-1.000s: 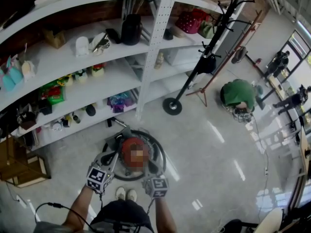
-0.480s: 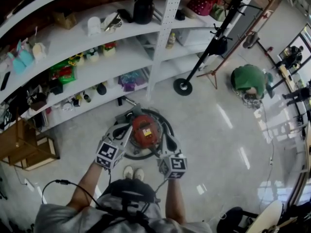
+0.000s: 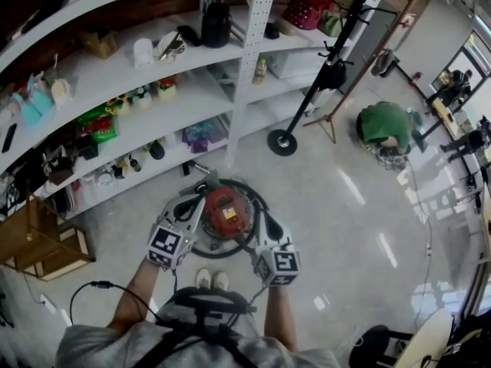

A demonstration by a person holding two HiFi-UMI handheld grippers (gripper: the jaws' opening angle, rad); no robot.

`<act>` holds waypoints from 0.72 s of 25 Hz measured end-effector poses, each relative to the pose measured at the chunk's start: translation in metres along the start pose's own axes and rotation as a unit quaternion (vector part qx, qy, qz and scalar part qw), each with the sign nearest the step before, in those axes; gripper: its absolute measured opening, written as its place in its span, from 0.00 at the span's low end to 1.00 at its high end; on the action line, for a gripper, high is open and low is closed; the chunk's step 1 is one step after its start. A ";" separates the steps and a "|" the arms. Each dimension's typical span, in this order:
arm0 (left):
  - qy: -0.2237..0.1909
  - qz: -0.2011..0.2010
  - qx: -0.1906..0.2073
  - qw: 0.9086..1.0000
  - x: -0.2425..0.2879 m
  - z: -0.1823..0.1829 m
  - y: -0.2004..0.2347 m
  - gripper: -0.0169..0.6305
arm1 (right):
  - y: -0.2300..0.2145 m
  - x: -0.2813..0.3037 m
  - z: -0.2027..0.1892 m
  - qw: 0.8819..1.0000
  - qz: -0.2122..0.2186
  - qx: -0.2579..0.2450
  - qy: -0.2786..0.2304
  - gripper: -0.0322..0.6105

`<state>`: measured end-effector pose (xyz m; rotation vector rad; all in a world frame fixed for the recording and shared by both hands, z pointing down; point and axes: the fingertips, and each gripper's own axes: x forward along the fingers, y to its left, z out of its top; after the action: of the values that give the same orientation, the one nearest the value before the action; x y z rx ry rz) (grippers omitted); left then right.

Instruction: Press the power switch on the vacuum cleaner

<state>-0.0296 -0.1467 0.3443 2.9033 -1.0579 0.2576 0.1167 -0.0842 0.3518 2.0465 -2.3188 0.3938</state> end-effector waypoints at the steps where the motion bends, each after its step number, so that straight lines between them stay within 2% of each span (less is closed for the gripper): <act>1: -0.002 0.002 0.001 1.000 -0.002 0.002 0.001 0.04 | 0.001 -0.002 0.002 1.000 0.000 -0.001 -0.002 0.07; 18: -0.027 0.037 0.010 0.999 -0.035 0.029 0.024 0.04 | 0.019 -0.021 0.022 0.999 0.021 -0.015 -0.026 0.07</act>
<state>-0.0670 -0.1458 0.3094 2.9073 -1.1796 0.1931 0.1043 -0.0660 0.3230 2.0213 -2.3847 0.3087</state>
